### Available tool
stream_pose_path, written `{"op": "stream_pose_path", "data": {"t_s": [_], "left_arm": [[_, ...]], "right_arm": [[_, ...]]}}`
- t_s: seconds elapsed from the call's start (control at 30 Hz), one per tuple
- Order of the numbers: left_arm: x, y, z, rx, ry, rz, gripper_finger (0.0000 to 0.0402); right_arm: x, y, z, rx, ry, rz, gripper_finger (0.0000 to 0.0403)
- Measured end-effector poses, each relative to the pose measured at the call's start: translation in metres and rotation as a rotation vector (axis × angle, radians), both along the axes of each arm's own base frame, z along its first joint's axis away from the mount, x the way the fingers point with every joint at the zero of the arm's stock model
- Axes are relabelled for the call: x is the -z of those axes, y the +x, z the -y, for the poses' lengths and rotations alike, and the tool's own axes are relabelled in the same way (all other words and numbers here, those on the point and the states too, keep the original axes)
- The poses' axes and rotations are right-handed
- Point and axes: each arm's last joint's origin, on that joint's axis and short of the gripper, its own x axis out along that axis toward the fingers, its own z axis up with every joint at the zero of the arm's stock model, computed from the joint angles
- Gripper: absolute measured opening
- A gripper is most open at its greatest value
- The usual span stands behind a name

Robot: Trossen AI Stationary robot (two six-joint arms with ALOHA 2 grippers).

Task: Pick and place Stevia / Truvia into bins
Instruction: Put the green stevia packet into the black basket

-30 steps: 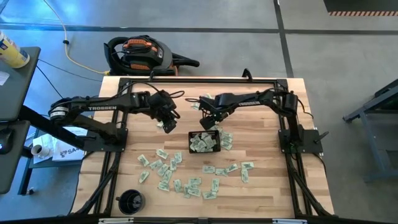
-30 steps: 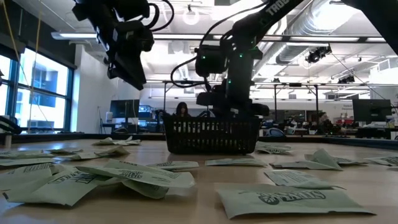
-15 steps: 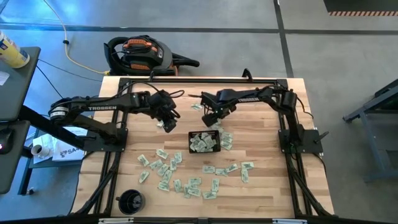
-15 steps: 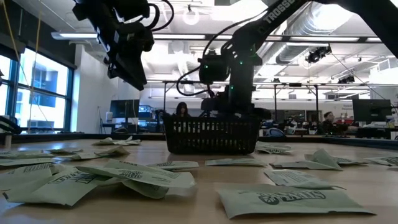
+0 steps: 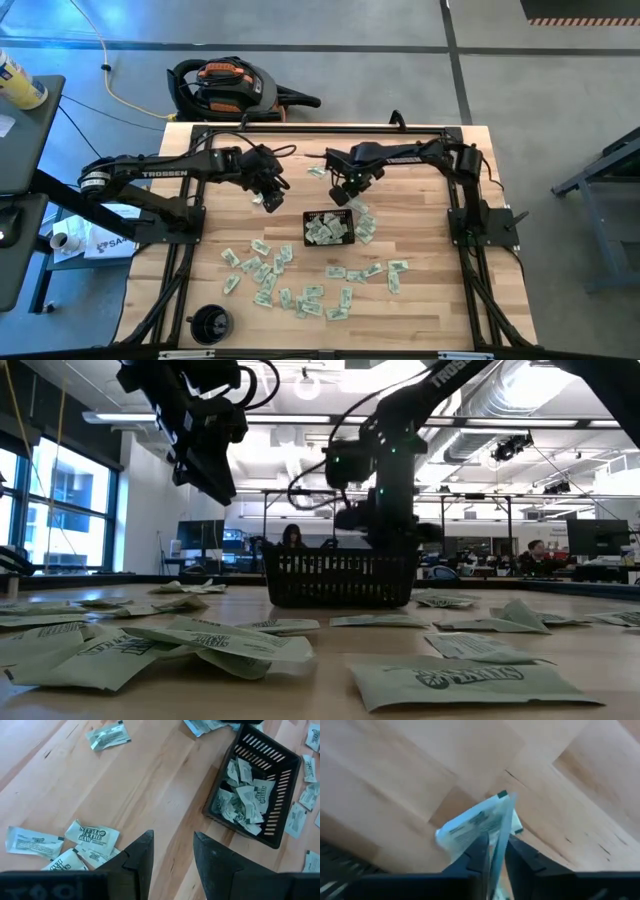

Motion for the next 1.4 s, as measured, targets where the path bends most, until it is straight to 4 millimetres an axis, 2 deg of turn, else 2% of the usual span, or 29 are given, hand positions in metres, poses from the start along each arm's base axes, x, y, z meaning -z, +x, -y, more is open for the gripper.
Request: {"op": "stream_pose_path", "data": {"t_s": [0.17, 0.37, 0.47, 0.6, 0.73, 0.83, 0.97, 1.13, 1.27, 1.4], "left_arm": [[0.0, 0.0, 0.0, 0.0, 0.001, 0.002, 0.0172], [0.0, 0.0, 0.0, 0.0, 0.001, 0.003, 0.0172], [0.0, 0.0, 0.0, 0.0, 0.001, 0.003, 0.0172], [0.0, 0.0, 0.0, 0.0, 0.001, 0.003, 0.0172], [0.0, 0.0, 0.0, 0.001, -0.001, 0.002, 0.0172], [0.0, 0.0, 0.0, 0.002, -0.002, 0.001, 0.0172], [0.0, 0.0, 0.001, 0.01, -0.015, -0.003, 0.0172], [0.001, -0.001, 0.001, 0.022, -0.032, -0.006, 0.0172], [0.002, -0.003, 0.002, 0.023, -0.04, -0.035, 0.0172], [0.004, -0.005, 0.002, 0.04, -0.033, -0.054, 0.0172]], "right_arm": [[-0.019, -0.005, -0.002, 0.002, -0.01, 0.038, 0.0005], [-0.049, -0.01, -0.015, -0.016, -0.007, 0.115, 0.0001], [-0.06, -0.005, -0.029, -0.105, 0.051, 0.216, 0.0001], [-0.079, 0.01, -0.064, -0.289, 0.139, 0.416, 0.0001], [-0.078, 0.017, -0.092, -0.382, 0.21, 0.456, 0.0], [-0.068, 0.019, -0.1, -0.351, 0.168, 0.39, 0.0007], [-0.059, 0.017, -0.099, -0.261, 0.097, 0.305, 0.0044], [-0.063, 0.012, -0.099, -0.203, -0.008, 0.261, 0.0127], [-0.071, -0.009, -0.11, -0.199, -0.076, 0.105, 0.019], [-0.067, -0.027, -0.124, -0.29, -0.054, -0.087, 0.0221]]}}
